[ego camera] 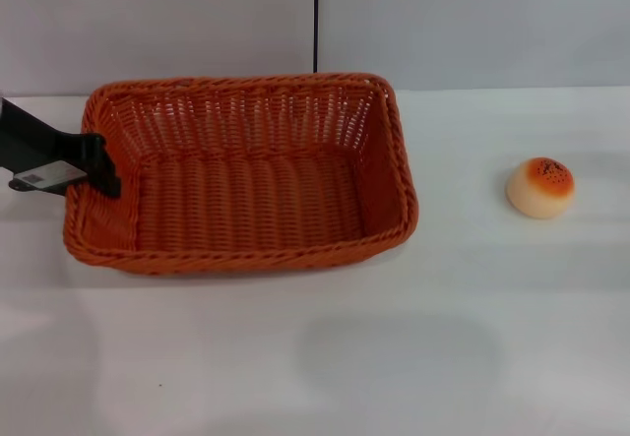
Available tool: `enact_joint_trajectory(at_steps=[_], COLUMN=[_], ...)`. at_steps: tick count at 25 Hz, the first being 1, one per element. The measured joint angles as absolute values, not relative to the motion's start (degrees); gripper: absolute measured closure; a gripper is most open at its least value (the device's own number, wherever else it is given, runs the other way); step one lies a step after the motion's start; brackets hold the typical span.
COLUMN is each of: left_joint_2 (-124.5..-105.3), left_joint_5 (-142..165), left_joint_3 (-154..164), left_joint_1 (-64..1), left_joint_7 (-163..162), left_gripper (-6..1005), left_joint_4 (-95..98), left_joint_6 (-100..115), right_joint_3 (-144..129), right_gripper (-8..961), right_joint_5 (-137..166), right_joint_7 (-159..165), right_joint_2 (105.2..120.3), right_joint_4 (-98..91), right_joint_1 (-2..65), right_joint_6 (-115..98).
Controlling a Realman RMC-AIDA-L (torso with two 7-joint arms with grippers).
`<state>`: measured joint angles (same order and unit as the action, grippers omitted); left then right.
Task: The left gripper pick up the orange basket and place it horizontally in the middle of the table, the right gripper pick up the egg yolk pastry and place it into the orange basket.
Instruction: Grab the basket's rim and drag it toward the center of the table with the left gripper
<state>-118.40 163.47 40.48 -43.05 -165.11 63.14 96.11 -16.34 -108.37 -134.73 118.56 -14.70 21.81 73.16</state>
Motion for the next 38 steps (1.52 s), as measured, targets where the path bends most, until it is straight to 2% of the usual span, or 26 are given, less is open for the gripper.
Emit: enact_joint_trajectory(at_steps=[38], left_joint_2=[-118.01], left_joint_5=[161.24], left_joint_3=[56.49], left_joint_1=[-44.49], left_joint_7=[-159.92], left_gripper=[857], left_joint_4=[62.72], left_joint_6=[95.39], right_joint_3=[-16.35], right_gripper=[378], right_joint_5=[-108.37], right_joint_7=[-134.3], right_joint_2=[118.74], right_joint_4=[-14.96], right_joint_1=[21.75], right_joint_6=[74.25])
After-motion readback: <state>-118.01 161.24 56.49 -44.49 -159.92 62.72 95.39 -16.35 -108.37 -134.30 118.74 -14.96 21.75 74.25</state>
